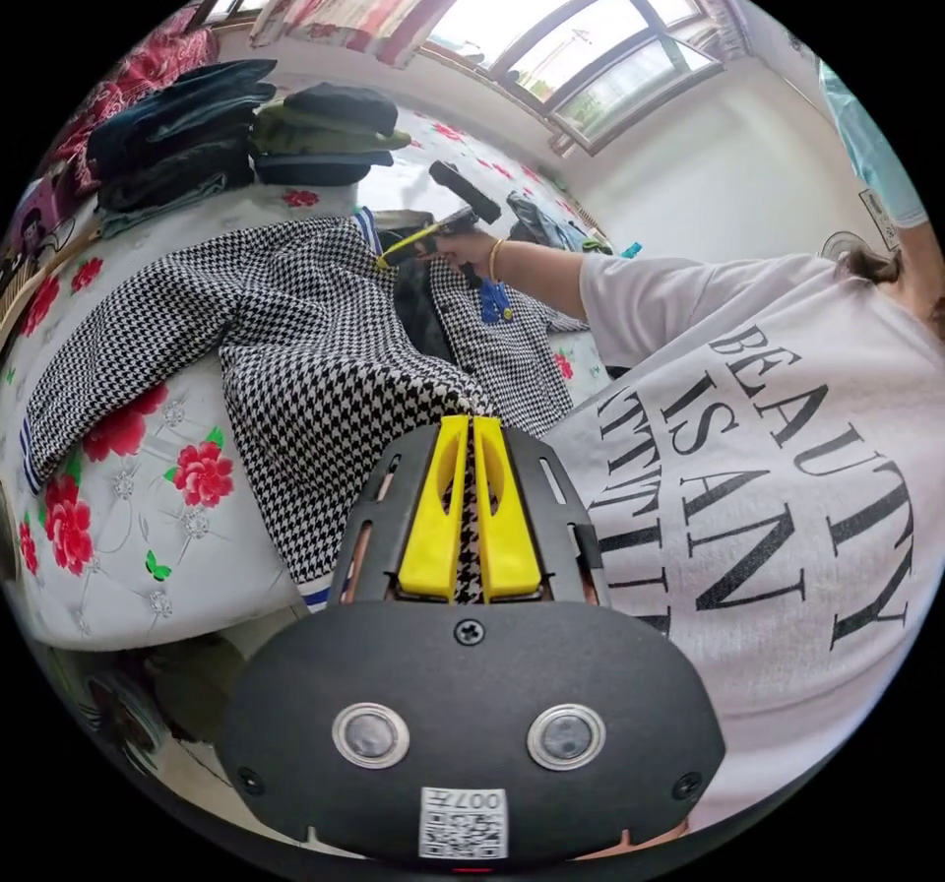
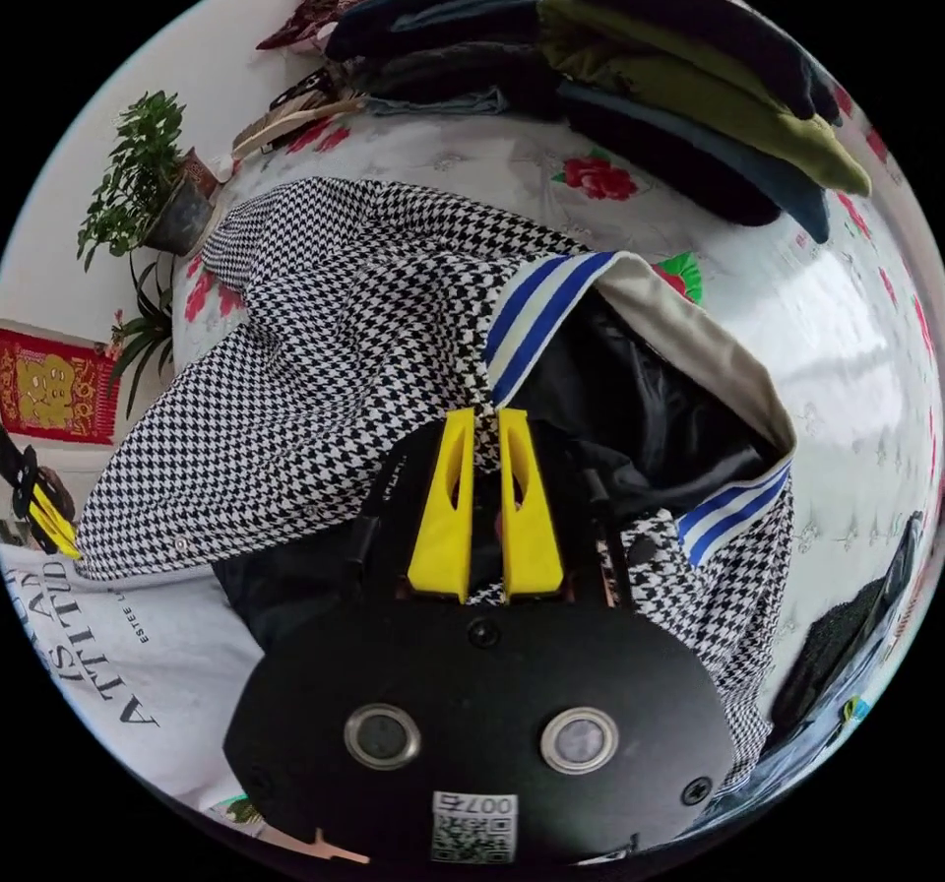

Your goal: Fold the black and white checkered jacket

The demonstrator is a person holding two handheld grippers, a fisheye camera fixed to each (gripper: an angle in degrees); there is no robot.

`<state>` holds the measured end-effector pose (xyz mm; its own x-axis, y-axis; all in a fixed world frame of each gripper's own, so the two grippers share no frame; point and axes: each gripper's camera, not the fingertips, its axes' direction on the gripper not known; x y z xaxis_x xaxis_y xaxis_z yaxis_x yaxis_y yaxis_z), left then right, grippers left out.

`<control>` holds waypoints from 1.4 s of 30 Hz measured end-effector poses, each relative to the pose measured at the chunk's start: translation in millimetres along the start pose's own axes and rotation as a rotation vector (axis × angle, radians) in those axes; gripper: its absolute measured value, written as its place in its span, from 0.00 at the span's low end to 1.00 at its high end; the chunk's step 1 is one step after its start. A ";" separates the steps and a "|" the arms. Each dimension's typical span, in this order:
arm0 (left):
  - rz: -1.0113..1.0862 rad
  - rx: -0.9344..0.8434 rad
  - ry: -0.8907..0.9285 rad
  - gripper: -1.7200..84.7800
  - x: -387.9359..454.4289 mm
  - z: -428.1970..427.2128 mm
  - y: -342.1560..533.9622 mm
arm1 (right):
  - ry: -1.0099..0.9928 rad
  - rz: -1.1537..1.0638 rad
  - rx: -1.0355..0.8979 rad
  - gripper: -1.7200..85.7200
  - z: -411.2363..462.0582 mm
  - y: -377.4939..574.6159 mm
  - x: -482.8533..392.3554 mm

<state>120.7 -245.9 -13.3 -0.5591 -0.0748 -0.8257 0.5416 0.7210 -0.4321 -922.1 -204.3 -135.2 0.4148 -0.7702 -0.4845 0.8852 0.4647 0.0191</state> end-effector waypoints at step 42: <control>0.041 -0.319 -0.410 0.09 -40.0 159.4 24.9 | 0.030 0.013 0.039 0.09 -12.8 213.0 -282.1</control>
<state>256.6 -334.8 -48.8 -0.2150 -0.2597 -0.9415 0.3040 0.8983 -0.3172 -853.3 117.5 -5.7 0.4204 -0.7506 -0.5097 0.8875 0.4569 0.0592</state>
